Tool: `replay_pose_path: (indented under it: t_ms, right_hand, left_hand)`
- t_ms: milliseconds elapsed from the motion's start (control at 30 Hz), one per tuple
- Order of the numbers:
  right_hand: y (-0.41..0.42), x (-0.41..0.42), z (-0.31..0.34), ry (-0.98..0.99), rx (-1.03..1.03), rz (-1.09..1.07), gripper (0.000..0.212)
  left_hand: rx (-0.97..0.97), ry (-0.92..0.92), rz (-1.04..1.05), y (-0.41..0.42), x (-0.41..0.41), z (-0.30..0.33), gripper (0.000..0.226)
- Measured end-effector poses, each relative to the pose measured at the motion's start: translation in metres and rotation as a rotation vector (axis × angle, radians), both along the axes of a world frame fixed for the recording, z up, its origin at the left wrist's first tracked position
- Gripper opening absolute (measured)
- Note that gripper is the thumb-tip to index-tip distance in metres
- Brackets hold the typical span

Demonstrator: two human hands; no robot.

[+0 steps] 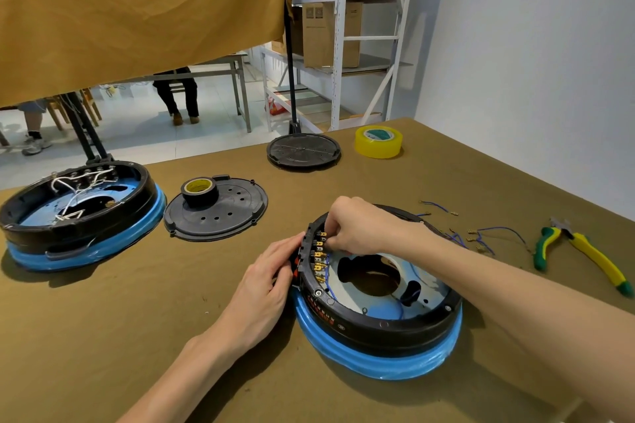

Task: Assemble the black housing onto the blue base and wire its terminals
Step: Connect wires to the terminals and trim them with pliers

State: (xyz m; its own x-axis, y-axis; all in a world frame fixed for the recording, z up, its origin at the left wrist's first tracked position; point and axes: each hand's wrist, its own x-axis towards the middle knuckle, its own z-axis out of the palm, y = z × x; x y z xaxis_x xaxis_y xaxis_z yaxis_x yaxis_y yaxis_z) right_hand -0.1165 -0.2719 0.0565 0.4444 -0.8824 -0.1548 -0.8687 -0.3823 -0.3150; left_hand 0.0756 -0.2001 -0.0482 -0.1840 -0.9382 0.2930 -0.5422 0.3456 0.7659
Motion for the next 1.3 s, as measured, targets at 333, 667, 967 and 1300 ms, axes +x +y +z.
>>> replay_pose_path:
  t_ms: [333, 667, 967, 1300]
  right_hand:
    - [0.000, -0.007, -0.019, -0.257, 0.068, -0.104, 0.007]
    - [0.001, -0.009, -0.024, -0.241, -0.068, 0.011, 0.011]
    - [0.000, -0.009, -0.026, -0.252, -0.067, 0.023, 0.012]
    - [-0.002, -0.008, -0.030, -0.237, -0.095, 0.000, 0.013]
  left_hand:
    - [-0.006, 0.019, -0.002, 0.000, -0.001, 0.001, 0.055]
    - [0.041, 0.068, -0.022, 0.001, -0.002, 0.006, 0.054]
    - [0.053, 0.057, -0.014, 0.001, -0.003, 0.007, 0.058]
    - [0.046, 0.061, -0.004, 0.004, -0.005, 0.009, 0.056]
